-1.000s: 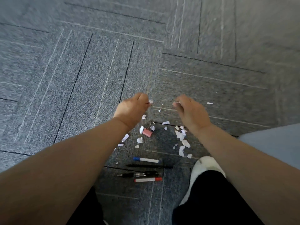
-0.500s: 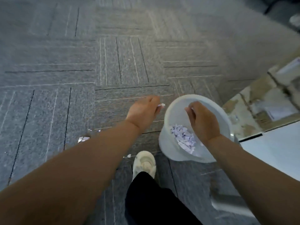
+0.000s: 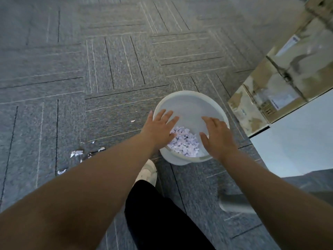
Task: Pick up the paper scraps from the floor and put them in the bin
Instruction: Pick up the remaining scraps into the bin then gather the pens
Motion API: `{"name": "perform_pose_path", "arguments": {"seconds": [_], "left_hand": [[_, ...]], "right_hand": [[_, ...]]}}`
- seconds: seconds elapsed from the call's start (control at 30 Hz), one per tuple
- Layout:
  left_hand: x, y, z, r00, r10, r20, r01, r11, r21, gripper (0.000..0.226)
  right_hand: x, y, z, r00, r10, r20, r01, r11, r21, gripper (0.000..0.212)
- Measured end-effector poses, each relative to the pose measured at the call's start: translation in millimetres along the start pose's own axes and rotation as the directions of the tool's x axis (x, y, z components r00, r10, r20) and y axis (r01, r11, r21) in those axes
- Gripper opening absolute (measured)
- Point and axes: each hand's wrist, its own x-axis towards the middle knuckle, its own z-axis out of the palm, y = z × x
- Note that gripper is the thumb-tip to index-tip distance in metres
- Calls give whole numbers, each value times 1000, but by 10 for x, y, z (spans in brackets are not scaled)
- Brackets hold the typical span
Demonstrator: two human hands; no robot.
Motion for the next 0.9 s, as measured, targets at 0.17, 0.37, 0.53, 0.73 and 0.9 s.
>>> {"name": "perform_pose_path", "arguments": {"seconds": [0.17, 0.37, 0.53, 0.73, 0.9], "left_hand": [[-623, -508, -39, 974, -175, -147, 166, 983, -75, 65], [-1435, -1343, 252, 901, -412, -136, 387, 905, -178, 64], [-1956, -2000, 899, 855, -518, -22, 504, 840, -203, 64], [-2056, -2421, 1954, 828, -542, 139, 559, 789, -254, 63], [-1890, -2562, 2772, 817, -551, 170, 574, 749, -332, 64]], "right_hand": [[55, -660, -112, 985, -161, -66, 167, 981, 97, 49], [184, -1749, 247, 925, -377, -57, 381, 914, 139, 45], [271, -2363, 1052, 882, -446, 152, 423, 892, 158, 48], [302, -2348, 2365, 864, -308, 398, 306, 949, 68, 60], [348, -2172, 3169, 888, -110, 447, 166, 982, -87, 76]]}}
